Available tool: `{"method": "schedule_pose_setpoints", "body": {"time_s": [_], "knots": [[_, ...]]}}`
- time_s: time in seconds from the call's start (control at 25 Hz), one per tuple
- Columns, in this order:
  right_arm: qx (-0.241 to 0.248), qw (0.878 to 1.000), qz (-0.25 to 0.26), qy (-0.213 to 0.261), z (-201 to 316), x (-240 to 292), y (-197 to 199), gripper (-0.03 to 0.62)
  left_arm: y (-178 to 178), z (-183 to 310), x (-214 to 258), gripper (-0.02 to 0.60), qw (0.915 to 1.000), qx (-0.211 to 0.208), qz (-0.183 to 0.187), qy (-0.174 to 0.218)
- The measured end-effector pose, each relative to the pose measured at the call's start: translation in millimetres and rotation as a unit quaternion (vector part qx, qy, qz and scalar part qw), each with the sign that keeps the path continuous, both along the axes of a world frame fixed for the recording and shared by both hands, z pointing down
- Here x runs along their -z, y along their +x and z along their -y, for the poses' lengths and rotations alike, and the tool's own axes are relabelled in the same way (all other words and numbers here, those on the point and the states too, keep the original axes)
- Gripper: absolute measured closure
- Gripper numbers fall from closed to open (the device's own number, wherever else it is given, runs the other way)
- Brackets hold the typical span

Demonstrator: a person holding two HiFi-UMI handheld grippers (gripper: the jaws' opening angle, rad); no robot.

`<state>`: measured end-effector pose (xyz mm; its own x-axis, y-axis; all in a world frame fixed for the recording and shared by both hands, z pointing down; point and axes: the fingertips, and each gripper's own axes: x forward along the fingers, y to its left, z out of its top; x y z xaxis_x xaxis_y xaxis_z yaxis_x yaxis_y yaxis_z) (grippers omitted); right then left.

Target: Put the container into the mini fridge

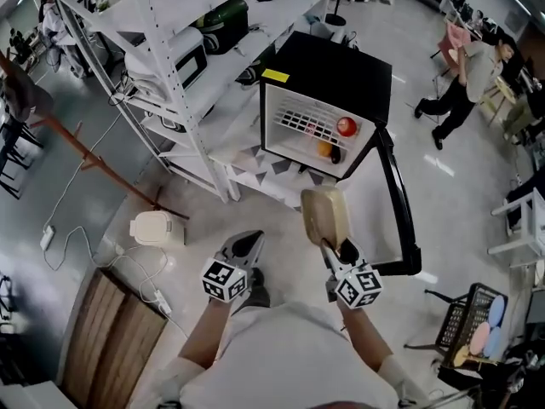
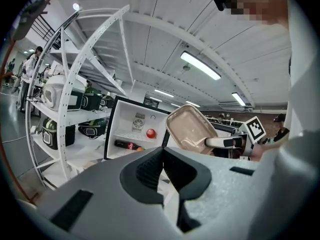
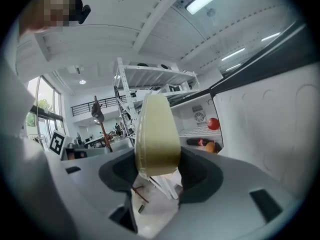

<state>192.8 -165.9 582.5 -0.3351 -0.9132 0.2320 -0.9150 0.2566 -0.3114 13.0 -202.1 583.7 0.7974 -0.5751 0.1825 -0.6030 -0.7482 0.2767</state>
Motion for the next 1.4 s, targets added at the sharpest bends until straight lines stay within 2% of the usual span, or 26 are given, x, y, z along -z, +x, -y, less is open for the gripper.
{"method": "schedule_pose_setpoints", "body": {"time_s": [0.4, 0.76, 1.12, 1.4], "knots": [[-0.025, 0.999, 0.038, -0.028, 80, -14, -8, 0.361, -20, 67, -9, 0.577, 0.9995, -0.031, 0.0, -0.01], [-0.051, 0.99, 0.108, -0.08, 134, -40, -10, 0.361, -35, 98, -18, 0.577, 0.9981, -0.058, 0.0, -0.019], [-0.055, 0.982, 0.147, -0.107, 173, -57, -9, 0.361, -42, 113, -14, 0.577, 0.9986, -0.047, -0.009, -0.021], [-0.045, 0.967, 0.219, -0.125, 217, -72, -6, 0.361, -43, 125, -19, 0.577, 0.9995, -0.019, -0.008, -0.026]]}}
